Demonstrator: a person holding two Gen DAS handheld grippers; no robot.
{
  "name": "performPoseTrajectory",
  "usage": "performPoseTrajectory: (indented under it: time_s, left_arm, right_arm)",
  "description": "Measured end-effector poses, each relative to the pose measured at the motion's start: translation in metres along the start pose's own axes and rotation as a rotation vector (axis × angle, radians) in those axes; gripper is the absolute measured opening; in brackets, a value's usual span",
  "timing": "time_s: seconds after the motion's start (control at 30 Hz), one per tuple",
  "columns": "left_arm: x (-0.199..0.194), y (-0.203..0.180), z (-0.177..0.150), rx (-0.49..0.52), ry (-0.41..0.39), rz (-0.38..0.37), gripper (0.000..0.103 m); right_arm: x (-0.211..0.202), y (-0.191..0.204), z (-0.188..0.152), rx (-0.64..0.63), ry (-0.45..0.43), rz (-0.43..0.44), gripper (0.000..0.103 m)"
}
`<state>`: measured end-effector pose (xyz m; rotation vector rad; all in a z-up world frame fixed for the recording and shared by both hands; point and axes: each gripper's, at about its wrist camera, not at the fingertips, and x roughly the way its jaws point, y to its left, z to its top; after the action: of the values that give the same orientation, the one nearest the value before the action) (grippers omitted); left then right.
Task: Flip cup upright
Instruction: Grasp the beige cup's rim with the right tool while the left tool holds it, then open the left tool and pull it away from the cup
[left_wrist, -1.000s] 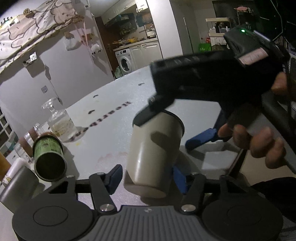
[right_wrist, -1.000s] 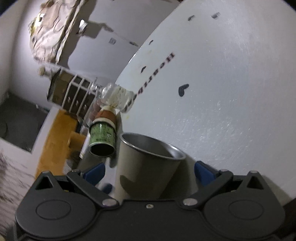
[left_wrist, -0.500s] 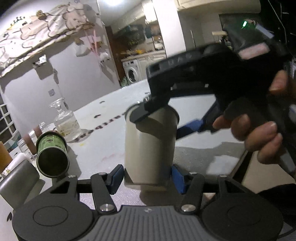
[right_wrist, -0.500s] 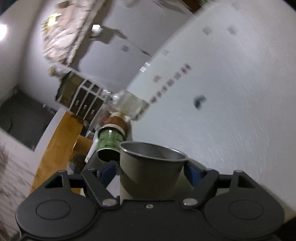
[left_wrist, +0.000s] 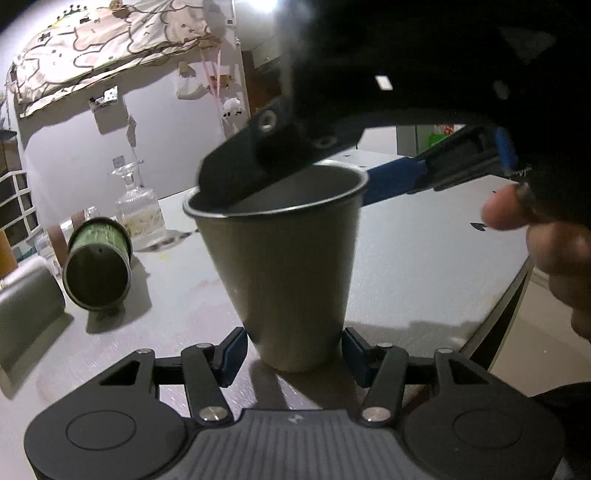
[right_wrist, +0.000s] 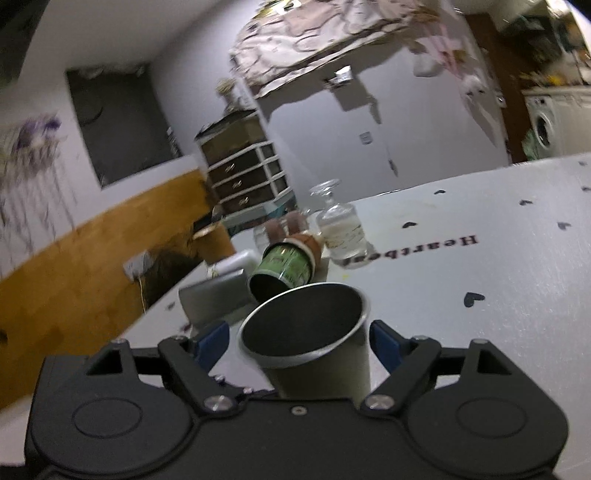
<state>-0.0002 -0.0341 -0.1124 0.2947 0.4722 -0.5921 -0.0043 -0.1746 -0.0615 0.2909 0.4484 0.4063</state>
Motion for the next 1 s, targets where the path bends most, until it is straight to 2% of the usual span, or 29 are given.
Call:
performPoseTrajectory:
  time_s: [0.23,0.47,0.57,0.63,0.67,0.7,0.8,0.83,1.0]
  left_arm:
    - [0.001,0.006,-0.004,-0.073,-0.021,-0.018,0.056]
    - [0.000,0.008,-0.008,-0.107,-0.022,-0.020,0.058]
    - [-0.001,0.009,-0.009,-0.121,-0.020,-0.008,0.066]
    - [-0.002,0.011,-0.010,-0.127,-0.023,-0.008,0.068]
    - [-0.002,0.012,-0.010,-0.130,-0.024,-0.008,0.069]
    - [-0.003,0.012,-0.010,-0.131,-0.026,-0.008,0.070]
    - [-0.003,0.013,-0.008,-0.135,-0.028,-0.005,0.077]
    - [-0.003,0.014,-0.007,-0.137,-0.033,-0.003,0.083]
    - [-0.004,0.012,0.003,-0.143,-0.071,0.017,0.087]
  right_arm:
    - [0.002,0.019,-0.004,-0.174,-0.034,-0.095,0.095]
    - [0.014,0.026,-0.006,-0.246,0.012,-0.136,0.094]
    - [0.018,0.027,-0.005,-0.255,0.011,-0.157,0.094]
    - [0.020,0.026,-0.005,-0.262,0.004,-0.162,0.094]
    - [0.020,0.025,-0.005,-0.267,0.004,-0.155,0.092]
    - [0.020,0.025,-0.005,-0.269,0.001,-0.146,0.083]
    - [0.019,0.021,-0.003,-0.263,-0.004,-0.139,0.080]
    - [0.018,0.019,-0.002,-0.259,-0.008,-0.145,0.080]
    - [0.019,-0.007,0.011,-0.238,-0.046,-0.245,0.079]
